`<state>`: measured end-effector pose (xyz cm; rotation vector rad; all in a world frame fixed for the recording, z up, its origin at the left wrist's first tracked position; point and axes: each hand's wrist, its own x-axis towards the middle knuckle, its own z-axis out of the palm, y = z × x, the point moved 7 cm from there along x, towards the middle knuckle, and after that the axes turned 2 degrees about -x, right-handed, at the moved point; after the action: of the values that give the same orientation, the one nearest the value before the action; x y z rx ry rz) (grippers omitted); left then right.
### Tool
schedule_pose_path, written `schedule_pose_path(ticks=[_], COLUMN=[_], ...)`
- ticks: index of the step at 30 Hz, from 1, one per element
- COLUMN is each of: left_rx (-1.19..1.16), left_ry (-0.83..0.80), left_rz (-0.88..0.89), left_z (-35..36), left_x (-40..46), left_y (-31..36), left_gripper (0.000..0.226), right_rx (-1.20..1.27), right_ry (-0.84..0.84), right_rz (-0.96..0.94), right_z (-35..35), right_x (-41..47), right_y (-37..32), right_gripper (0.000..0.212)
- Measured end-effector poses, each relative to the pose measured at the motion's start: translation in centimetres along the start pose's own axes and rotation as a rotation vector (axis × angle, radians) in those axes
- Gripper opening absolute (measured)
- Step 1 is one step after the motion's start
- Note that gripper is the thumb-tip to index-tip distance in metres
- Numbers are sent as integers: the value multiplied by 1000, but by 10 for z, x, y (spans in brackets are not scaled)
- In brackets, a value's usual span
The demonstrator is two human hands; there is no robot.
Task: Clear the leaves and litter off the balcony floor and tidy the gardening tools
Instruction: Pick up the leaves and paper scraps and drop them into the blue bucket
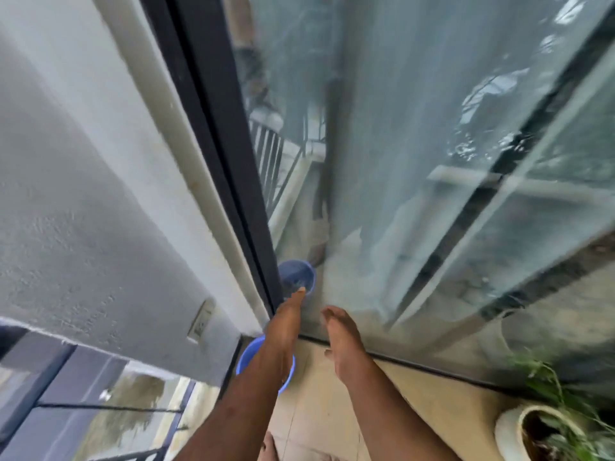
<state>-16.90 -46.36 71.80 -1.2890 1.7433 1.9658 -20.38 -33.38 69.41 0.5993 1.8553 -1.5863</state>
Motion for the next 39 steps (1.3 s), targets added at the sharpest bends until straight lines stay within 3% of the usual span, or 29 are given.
schedule_pose_path(ticks=[3, 6, 7, 11, 14, 18, 27, 32, 39], left_rx=[33, 157, 204, 355, 492, 607, 858, 982, 1149], left_ry=[-76, -156, -198, -387, -512, -653, -955, -1097, -1223], left_rz=[43, 86, 97, 132, 166, 188, 173, 130, 39], left_z=[41, 89, 107, 171, 213, 251, 272, 262, 259], left_x=[-30, -38, -37, -81, -104, -137, -229, -283, -339], left_y=[27, 40, 42, 53, 46, 19, -84, -146, -214], left_gripper=[46, 97, 102, 82, 79, 84, 77, 69, 76], right_rx=[93, 81, 84, 214, 370, 528, 897, 1108, 1340], right_ry=[31, 103, 137, 282, 426, 619, 903, 1052, 1194], right_rz=[43, 48, 44, 56, 1, -15, 97, 195, 133], right_z=[-45, -91, -108, -176, -226, -276, -281, -269, -270], right_x=[-34, -52, -55, -76, -98, -138, -253, -316, -396], right_y=[-9, -18, -22, -23, -12, 26, 174, 251, 331], right_gripper=[13, 12, 11, 27, 16, 23, 45, 25, 33])
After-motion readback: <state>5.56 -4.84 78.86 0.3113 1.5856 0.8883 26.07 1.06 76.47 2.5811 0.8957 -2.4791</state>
